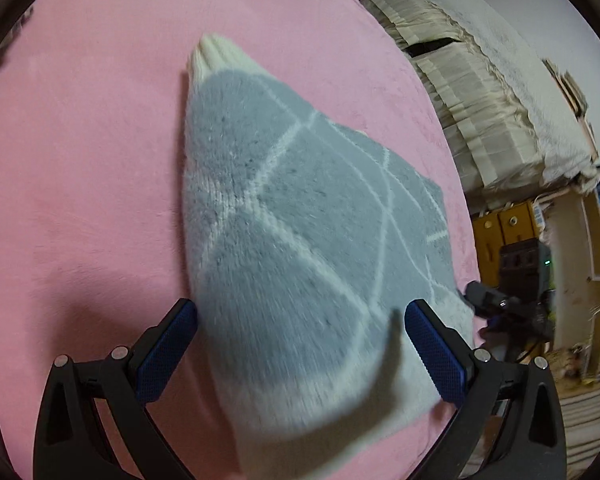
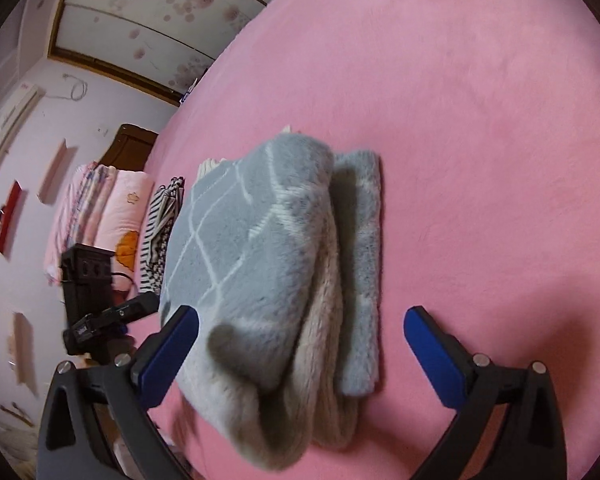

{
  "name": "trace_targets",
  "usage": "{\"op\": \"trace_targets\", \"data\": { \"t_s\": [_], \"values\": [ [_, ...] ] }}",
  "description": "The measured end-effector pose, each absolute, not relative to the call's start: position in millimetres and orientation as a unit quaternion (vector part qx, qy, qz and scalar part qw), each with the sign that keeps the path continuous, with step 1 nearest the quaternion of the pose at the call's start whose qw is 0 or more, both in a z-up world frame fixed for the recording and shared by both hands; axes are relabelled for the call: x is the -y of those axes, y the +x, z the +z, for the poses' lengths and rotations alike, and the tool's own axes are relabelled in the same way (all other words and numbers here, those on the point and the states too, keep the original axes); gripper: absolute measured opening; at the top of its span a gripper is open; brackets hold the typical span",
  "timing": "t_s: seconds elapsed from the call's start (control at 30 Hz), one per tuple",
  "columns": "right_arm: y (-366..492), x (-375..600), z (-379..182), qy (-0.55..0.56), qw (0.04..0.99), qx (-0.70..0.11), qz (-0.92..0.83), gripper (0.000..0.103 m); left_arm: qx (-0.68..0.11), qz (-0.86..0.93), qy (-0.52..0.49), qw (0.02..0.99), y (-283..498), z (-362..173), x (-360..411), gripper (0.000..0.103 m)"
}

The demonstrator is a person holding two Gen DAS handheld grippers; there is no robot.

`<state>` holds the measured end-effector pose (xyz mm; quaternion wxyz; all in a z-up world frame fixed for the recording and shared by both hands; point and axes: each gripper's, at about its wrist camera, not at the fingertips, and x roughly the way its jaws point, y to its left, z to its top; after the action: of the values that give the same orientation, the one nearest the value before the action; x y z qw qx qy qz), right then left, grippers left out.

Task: Fold small clothes
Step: 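Grasp the folded sweater bundle with the right tool and lift it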

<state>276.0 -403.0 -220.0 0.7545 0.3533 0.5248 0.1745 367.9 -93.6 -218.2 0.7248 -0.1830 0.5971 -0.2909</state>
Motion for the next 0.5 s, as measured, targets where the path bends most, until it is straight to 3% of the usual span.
{"op": "trace_targets", "data": {
  "t_s": [0.23,0.5],
  "values": [
    [302.0,386.5,-243.9,0.342,0.744,-0.536,0.205,0.103,-0.586,-0.323,-0.235,0.705,378.5,-254.1,101.6,0.103],
    [320.2,356.7,-245.7,0.295,0.754,-0.546,0.218,0.103,-0.584,-0.33,-0.225,0.706,379.7,-258.1,109.7,0.103]
  ]
}}
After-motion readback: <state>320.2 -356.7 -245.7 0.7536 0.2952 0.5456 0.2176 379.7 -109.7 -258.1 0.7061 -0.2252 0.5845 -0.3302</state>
